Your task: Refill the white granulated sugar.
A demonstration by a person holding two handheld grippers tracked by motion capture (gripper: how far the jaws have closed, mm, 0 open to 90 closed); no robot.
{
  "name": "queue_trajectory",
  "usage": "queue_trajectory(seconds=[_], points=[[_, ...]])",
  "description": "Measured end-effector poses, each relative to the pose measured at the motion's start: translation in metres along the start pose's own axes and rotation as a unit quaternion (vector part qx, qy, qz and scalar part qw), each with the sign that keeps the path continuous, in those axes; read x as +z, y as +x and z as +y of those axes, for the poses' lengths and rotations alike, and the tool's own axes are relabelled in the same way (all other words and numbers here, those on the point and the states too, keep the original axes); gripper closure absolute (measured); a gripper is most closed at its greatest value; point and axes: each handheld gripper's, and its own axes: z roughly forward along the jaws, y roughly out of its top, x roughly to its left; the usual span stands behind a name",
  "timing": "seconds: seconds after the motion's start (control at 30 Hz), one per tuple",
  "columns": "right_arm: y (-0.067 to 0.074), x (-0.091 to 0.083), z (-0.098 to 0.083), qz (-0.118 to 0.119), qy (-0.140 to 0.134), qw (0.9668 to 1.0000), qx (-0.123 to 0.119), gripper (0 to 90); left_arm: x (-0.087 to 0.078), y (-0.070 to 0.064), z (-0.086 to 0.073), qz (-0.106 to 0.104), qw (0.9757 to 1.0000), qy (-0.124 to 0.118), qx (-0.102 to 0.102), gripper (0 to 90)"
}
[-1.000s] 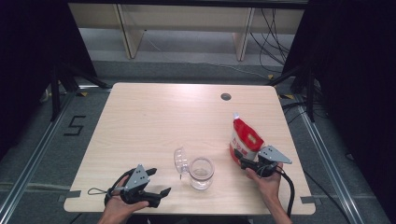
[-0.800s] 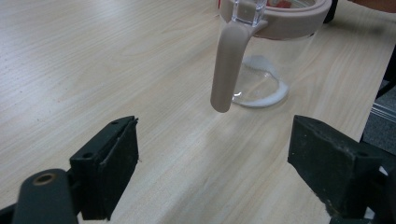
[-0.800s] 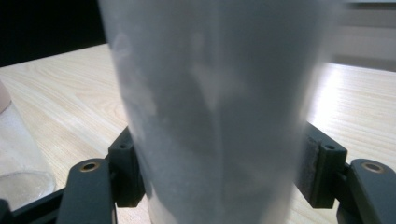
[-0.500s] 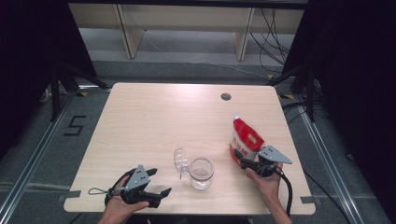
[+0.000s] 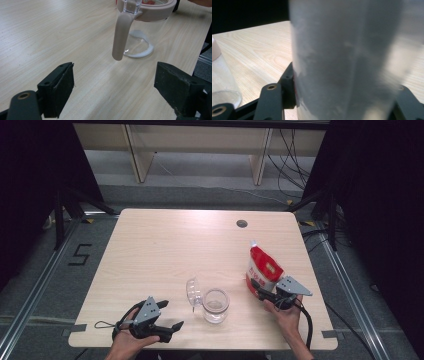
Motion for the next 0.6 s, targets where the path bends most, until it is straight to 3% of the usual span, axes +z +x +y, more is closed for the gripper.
queue_trajectory(seconds=[0.1, 0.17, 0.27, 0.3, 0.37, 0.4, 0.43, 0.47, 0.53, 0.6], points=[[0.0010, -0.0004, 0.0002, 0.006, 0.000, 1.0000, 0.007, 44.5, -0.0009, -0.0002, 0.0002, 0.002, 1.0000, 0.005, 0.003, 15.9], [0.0021, -0.0008, 0.0010, -0.002, 0.002, 1.0000, -0.006, 45.0, -0.0011, -0.0001, 0.0004, 0.003, 1.0000, 0.006, 0.003, 15.9], [0.0032, -0.0007, 0.0003, -0.008, -0.005, 0.9999, 0.004, 45.4, -0.0016, 0.0007, 0.0006, 0.005, 0.9999, 0.006, 0.007, 15.9], [0.0035, -0.0024, 0.0010, 0.000, 0.004, 1.0000, 0.009, 45.5, -0.0017, 0.0010, 0.0008, 0.003, 1.0000, 0.003, 0.006, 15.9], [-0.0005, -0.0034, 0.0013, 0.007, -0.002, 0.9998, -0.017, 45.8, -0.0017, 0.0026, 0.0013, 0.001, 0.9999, 0.000, 0.014, 15.9], [-0.0004, -0.0050, 0.0017, 0.011, 0.002, 0.9998, -0.015, 45.9, -0.0020, 0.0025, 0.0014, 0.003, 0.9999, 0.002, 0.013, 15.9], [-0.0028, -0.0054, 0.0022, 0.011, 0.002, 0.9996, -0.028, 45.9, -0.0018, 0.0007, 0.0006, 0.005, 1.0000, 0.000, -0.003, 15.9], [-0.0011, -0.0065, 0.0022, 0.003, 0.000, 0.9999, -0.016, 46.0, -0.0016, 0.0010, 0.0006, 0.004, 1.0000, 0.000, -0.003, 15.9], [-0.0049, -0.0076, 0.0033, 0.009, 0.005, 0.9993, -0.037, 46.2, -0.0015, 0.0010, 0.0005, 0.005, 1.0000, -0.001, -0.005, 15.9], [-0.0025, -0.0095, 0.0037, 0.011, 0.009, 0.9993, -0.034, 46.3, -0.0007, 0.0014, 0.0002, 0.002, 1.0000, -0.006, -0.006, 15.9]])
